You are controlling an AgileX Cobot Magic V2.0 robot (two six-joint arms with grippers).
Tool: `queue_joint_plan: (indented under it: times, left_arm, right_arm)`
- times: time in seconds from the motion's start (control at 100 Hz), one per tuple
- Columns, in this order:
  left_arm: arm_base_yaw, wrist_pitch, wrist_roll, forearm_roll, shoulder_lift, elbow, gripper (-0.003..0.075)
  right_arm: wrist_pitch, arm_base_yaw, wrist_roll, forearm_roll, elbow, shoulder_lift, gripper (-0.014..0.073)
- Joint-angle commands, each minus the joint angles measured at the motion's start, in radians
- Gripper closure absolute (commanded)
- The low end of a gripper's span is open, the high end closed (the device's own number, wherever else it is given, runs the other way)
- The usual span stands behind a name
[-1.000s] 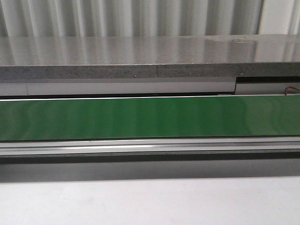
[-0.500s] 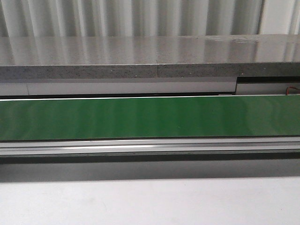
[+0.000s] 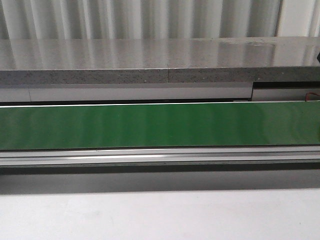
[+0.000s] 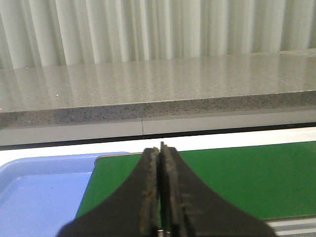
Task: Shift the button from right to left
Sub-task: 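Lower the button onto the belt end near the green tray and release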
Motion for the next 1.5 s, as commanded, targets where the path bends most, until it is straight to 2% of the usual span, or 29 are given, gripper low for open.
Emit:
queue_joint_plan:
  times: [0.0,0.15,0.27,0.49,0.82,1.11,1.49]
  left_arm:
    - [-0.010,-0.086,-0.010,-0.009,-0.036,0.026,0.0740]
    - [-0.010,-0.086,-0.010,-0.009,-0.036,0.026,0.0740]
    - [-0.010,-0.086,-0.010,-0.009,-0.036,0.026,0.0740]
    - [-0.010,-0.086,-0.010,-0.009,-0.036,0.026,0.0740]
    - [-0.010,-0.086,-0.010,-0.009,-0.036,0.026,0.0740]
    - [-0.010,-0.086,-0.010,-0.009,-0.036,0.026,0.0740]
    - [-0.010,-0.086,-0.010,-0.009,-0.036,0.026,0.0740]
  right_arm:
    - [-0.023,0.000,-0.011,0.013,-0.022,-0.039,0.0233]
    - [-0.019,0.000,-0.011,0.013,-0.022,-0.039,0.0055]
    - [-0.034,0.000,-0.011,0.013,-0.022,-0.040,0.0009]
    - [-0.071,0.003,-0.027,0.013,-0.022,-0.098,0.0009]
    - [-0.090,0.033,-0.112,0.014,-0.004,-0.325,0.0009]
    - [-0.181,0.033,-0.148,0.015,0.186,-0.630,0.0011]
    - [-0.098,0.033,-0.161,0.038,0.409,-1.022,0.0013]
